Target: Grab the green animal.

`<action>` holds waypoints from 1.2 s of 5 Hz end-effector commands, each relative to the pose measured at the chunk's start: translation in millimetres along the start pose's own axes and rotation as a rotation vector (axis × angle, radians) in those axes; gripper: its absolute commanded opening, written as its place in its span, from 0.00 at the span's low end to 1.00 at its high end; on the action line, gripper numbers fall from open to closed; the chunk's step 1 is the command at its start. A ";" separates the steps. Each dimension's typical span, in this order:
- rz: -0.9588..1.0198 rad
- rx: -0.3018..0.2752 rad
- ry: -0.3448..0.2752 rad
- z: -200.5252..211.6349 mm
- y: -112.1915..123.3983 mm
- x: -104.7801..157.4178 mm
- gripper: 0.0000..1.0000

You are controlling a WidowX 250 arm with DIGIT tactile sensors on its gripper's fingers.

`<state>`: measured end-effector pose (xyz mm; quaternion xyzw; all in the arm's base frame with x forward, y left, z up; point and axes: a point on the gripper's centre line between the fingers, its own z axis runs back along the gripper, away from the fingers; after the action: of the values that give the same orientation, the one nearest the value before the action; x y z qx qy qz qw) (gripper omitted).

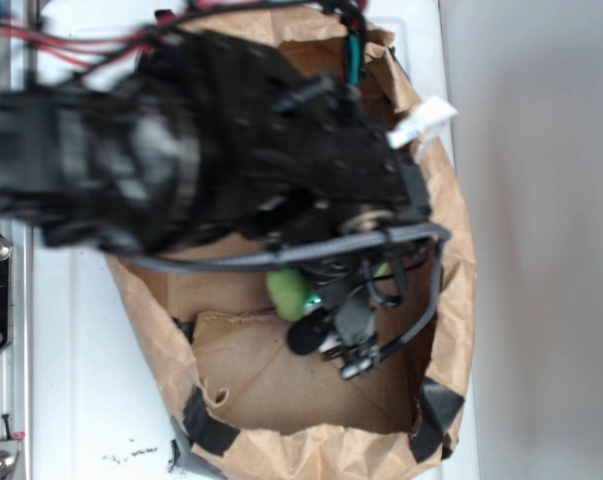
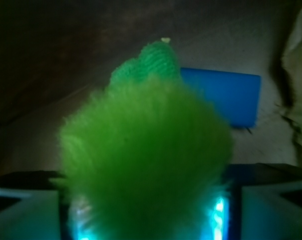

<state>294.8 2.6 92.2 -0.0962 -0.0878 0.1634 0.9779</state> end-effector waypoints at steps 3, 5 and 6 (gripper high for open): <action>-0.244 0.059 -0.097 93.3 13.1 6.4 0.00; -0.329 0.041 -0.126 114.0 17.6 5.1 0.00; -0.291 0.057 -0.143 114.4 14.0 4.6 0.00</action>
<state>268.6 27.3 179.5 -0.0495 -0.1278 0.0279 0.9902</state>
